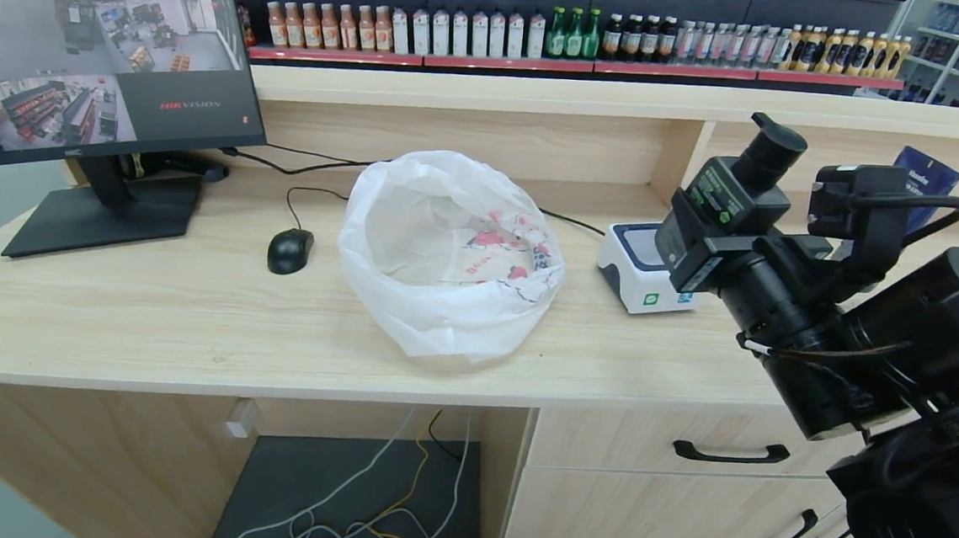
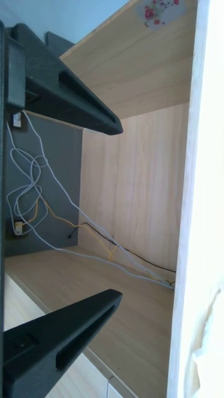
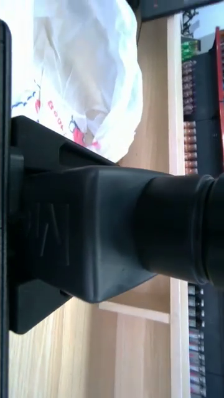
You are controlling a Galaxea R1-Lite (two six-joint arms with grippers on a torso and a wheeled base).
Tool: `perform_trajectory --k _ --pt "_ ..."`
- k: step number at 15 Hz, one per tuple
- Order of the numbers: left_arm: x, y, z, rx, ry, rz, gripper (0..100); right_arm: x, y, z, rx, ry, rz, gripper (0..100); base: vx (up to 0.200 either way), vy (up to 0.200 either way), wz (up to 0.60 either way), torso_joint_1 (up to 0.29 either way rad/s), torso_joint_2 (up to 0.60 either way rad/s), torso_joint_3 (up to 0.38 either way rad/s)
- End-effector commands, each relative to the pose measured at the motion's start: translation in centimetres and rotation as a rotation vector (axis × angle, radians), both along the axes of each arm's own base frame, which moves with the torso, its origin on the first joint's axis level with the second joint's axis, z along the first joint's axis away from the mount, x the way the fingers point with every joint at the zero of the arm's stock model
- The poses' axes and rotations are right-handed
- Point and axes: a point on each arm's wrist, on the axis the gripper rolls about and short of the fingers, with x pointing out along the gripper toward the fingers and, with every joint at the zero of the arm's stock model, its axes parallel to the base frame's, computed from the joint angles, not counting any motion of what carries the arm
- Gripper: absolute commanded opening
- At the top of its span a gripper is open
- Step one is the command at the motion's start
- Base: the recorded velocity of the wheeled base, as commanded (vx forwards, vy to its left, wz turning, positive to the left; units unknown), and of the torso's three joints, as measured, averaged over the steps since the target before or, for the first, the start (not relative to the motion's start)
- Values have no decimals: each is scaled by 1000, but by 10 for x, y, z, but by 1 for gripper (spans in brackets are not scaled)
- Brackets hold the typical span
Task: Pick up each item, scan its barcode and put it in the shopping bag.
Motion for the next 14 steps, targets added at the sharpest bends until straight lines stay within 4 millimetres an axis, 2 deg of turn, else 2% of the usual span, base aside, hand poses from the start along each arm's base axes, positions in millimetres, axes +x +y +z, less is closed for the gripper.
perform_trajectory --k 1,6,8,13,14 --pt "0 0 0 -1 -1 1 100 5 3 -2 1 2 1 0 0 200 0 -12 -2 -7" --pt "0 0 0 -1 -1 1 100 10 3 1 18 -10 -4 0 0 200 0 6 1 3" --pt "0 0 0 -1 -1 1 100 15 5 12 38 -52 -5 0 0 200 0 2 2 2" --pt "0 0 0 -1 -1 1 100 21 10 12 37 -60 -4 0 0 200 0 4 0 1" --pt "0 0 0 7 -1 0 100 20 10 14 42 -68 -1 0 0 0 0 0 0 0"
